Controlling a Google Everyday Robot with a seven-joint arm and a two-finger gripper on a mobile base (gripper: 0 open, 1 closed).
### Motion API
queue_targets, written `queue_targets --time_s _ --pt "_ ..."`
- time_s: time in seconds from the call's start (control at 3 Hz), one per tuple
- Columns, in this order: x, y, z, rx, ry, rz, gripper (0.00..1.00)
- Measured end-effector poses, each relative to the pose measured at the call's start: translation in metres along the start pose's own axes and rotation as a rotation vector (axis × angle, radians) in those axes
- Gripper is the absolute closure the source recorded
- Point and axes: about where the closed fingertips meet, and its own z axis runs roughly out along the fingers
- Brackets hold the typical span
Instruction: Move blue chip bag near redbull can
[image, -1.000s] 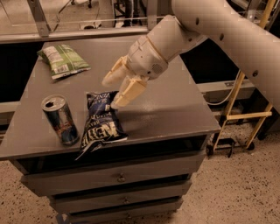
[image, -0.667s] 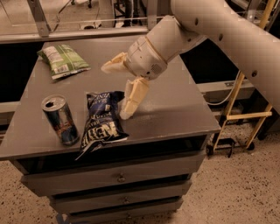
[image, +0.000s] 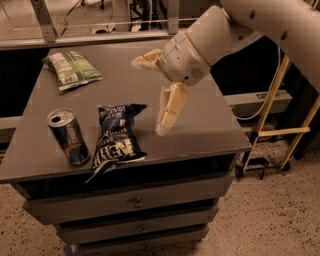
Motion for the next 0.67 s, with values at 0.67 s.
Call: queue_targets --time_s 0.67 --pt "-0.0007 0.0205 -0.0576 0.139 0.072 0.027 0.00"
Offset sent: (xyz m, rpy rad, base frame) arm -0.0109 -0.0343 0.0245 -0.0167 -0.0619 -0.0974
